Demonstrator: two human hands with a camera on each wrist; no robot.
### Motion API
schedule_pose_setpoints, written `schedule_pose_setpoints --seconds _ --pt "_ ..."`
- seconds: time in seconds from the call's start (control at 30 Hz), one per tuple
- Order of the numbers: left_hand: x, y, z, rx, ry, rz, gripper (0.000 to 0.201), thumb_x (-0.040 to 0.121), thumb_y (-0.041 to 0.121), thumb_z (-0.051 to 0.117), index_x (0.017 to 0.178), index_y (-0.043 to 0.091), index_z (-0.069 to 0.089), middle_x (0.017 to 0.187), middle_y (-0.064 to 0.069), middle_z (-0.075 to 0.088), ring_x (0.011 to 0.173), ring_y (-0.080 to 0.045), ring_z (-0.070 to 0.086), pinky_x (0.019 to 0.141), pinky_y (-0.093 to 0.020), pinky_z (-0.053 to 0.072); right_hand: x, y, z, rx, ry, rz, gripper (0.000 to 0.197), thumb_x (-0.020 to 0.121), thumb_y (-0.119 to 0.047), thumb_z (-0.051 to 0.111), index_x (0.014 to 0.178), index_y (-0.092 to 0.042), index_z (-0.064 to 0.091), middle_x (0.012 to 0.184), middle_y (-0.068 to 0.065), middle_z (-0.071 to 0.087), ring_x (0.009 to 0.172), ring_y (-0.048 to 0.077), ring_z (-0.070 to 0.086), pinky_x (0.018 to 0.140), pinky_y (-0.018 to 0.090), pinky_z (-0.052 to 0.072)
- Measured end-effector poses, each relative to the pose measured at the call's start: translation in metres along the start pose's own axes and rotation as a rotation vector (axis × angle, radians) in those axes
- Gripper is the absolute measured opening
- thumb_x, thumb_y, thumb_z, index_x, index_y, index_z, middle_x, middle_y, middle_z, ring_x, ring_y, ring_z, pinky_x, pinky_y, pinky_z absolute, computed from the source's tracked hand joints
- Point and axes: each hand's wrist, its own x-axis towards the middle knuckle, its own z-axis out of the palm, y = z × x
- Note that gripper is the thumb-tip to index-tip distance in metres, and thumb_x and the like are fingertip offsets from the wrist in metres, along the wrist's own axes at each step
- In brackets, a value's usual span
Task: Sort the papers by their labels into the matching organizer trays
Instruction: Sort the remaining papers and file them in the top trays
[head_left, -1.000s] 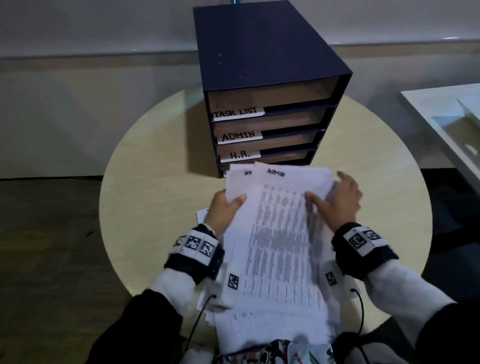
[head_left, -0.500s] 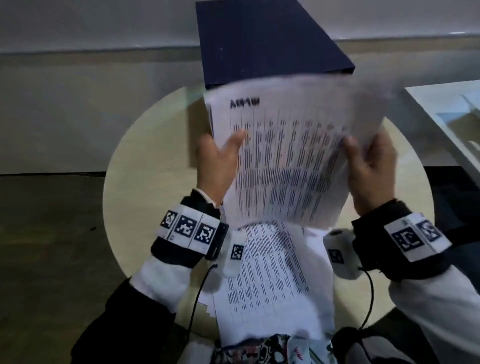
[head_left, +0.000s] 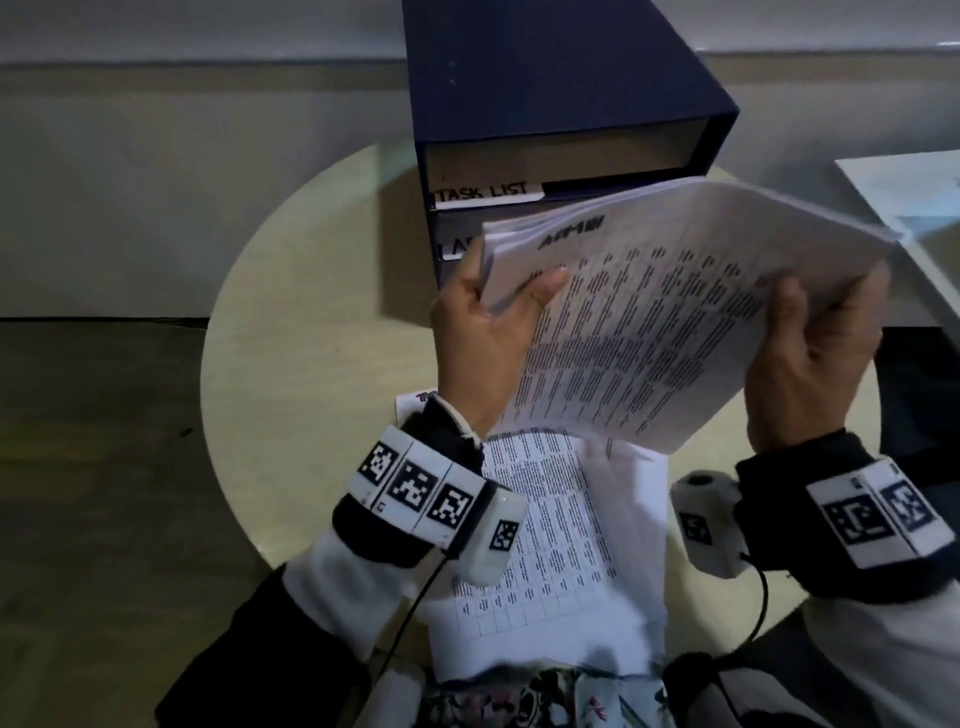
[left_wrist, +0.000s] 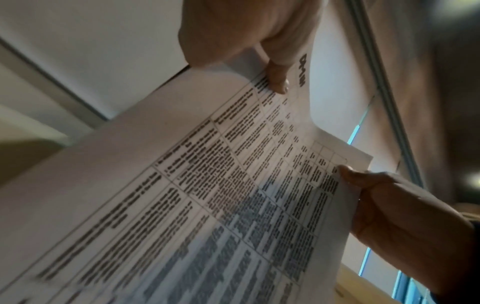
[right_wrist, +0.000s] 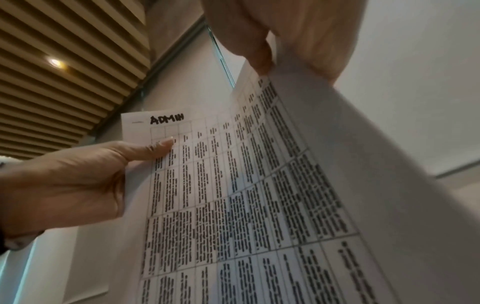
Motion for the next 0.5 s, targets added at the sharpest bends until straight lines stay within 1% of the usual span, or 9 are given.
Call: schedule_pose_setpoints --seconds 0.1,0.17,0.2,0.27,0.3,0.33,0.37,0.4,0.5 --pt "0.006 -0.002 0.002 -0.055 -0.035 -0.057 0.031 0.078 0.0 0.068 0.092 0.025 0.057 0.084 0.013 0.068 0.079 0.003 0.067 0.074 -0.014 0.053 -0.001 0.001 0.001 0.031 0.044 -0.017 0.018 0.091 -0.017 0.044 0.107 -0.023 0.037 0.096 -0.026 0.054 0.09 -0.017 0.049 0.082 0.007 0.04" --pt "0.004 -0.012 -0.001 -0.014 -0.046 -0.11 0.028 0.081 0.008 0.068 0.102 0.021 0.056 0.094 0.01 0.067 0.085 0.006 0.066 0.076 -0.012 0.052 -0.011 0.01 0.004 0.005 0.002 0.082 0.021 0.088 -0.028 0.048 0.103 -0.023 0.035 0.095 -0.02 0.049 0.084 -0.018 0.049 0.077 0.008 0.042" --pt "0.003 -0.02 -0.002 0.021 -0.039 -0.143 0.032 0.08 0.019 0.07 0.11 0.017 0.056 0.1 0.007 0.067 0.091 0.003 0.066 0.082 -0.015 0.053 -0.018 0.017 0.006 -0.022 -0.028 0.133 0.02 0.086 -0.033 0.049 0.097 -0.025 0.036 0.092 -0.019 0.048 0.08 -0.018 0.049 0.073 0.009 0.042" --pt "0.002 -0.033 -0.005 0.095 -0.009 -0.216 0.07 0.068 0.056 0.07 0.119 0.01 0.054 0.112 -0.003 0.067 0.103 -0.011 0.065 0.091 -0.026 0.053 -0.027 0.03 0.009 -0.09 -0.06 0.188 0.017 0.087 -0.034 0.049 0.089 -0.026 0.034 0.086 -0.019 0.046 0.074 -0.019 0.048 0.066 0.006 0.041" --pt "0.002 -0.037 -0.006 0.116 0.012 -0.252 0.088 0.056 0.073 0.066 0.116 0.009 0.054 0.113 -0.007 0.066 0.104 -0.018 0.064 0.092 -0.032 0.053 -0.026 0.033 0.011 -0.113 -0.063 0.194 0.015 0.088 -0.03 0.048 0.088 -0.026 0.033 0.085 -0.02 0.046 0.072 -0.02 0.048 0.064 0.005 0.04" --pt "0.004 -0.042 -0.008 0.135 0.042 -0.277 0.095 0.048 0.081 0.062 0.111 0.01 0.054 0.112 -0.007 0.064 0.101 -0.021 0.063 0.093 -0.039 0.052 -0.024 0.035 0.014 -0.132 -0.064 0.193 0.015 0.089 -0.025 0.048 0.087 -0.026 0.033 0.083 -0.019 0.045 0.071 -0.02 0.048 0.062 0.005 0.039" --pt "0.007 -0.045 -0.009 0.141 0.065 -0.283 0.092 0.048 0.083 0.061 0.107 0.012 0.053 0.11 -0.005 0.062 0.099 -0.021 0.061 0.093 -0.043 0.05 -0.019 0.034 0.017 -0.153 -0.067 0.186 0.015 0.089 -0.022 0.047 0.086 -0.026 0.033 0.08 -0.018 0.045 0.069 -0.02 0.048 0.06 0.005 0.038" --pt "0.009 -0.046 -0.01 0.139 0.077 -0.287 0.082 0.056 0.077 0.063 0.108 0.014 0.054 0.112 -0.003 0.062 0.101 -0.018 0.06 0.096 -0.045 0.049 -0.014 0.035 0.021 -0.176 -0.076 0.177 0.013 0.088 -0.019 0.047 0.088 -0.024 0.035 0.076 -0.017 0.043 0.066 -0.019 0.048 0.056 0.006 0.036" --pt "0.016 -0.054 -0.015 0.134 0.1 -0.324 0.042 0.088 0.032 0.061 0.123 0.009 0.055 0.123 -0.004 0.062 0.116 -0.018 0.057 0.103 -0.037 0.044 -0.001 0.047 0.03 -0.241 -0.156 0.262 0.012 0.085 -0.021 0.044 0.092 -0.012 0.04 0.066 -0.011 0.038 0.056 -0.008 0.042 0.051 0.013 0.03"
